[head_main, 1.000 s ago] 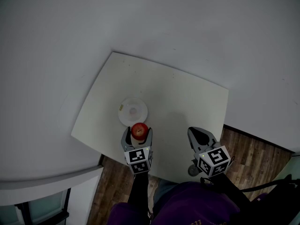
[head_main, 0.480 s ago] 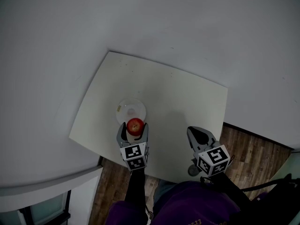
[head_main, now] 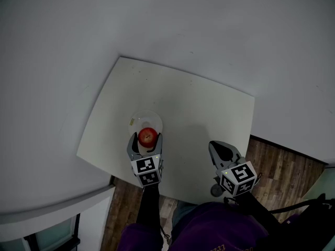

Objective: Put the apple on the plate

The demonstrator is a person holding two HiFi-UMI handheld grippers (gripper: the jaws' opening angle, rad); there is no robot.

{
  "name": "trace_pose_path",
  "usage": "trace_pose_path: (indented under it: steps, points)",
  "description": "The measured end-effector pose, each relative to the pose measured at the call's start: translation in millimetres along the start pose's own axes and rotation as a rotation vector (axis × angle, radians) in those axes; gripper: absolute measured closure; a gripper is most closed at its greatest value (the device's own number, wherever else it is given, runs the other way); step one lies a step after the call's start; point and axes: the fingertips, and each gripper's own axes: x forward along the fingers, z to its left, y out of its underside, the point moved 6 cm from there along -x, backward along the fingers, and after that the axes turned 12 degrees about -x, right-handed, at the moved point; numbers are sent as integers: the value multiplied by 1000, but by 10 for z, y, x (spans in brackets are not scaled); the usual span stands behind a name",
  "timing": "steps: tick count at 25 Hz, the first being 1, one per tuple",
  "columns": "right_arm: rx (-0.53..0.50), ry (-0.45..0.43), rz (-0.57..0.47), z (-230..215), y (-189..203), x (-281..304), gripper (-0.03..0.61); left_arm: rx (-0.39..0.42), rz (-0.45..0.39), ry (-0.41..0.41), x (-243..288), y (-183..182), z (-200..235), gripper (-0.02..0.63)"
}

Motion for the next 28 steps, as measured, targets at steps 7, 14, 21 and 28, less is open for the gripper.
trace_pose_path:
  steps: [7,14,21,28]
  points:
    - [1,5,9,-8,18,15,566,2,-1,1,86,-22,58,229]
    - [4,5,19,-19,36,30,566,-9,-7,-10,179,-33,107,229]
    - [2,10,31,-27,47,42,566,-16,-8,-7,263,-31,138,229]
    - [0,15,38,-38,62,50,566,-13,-9,-12,324,-31,197,229]
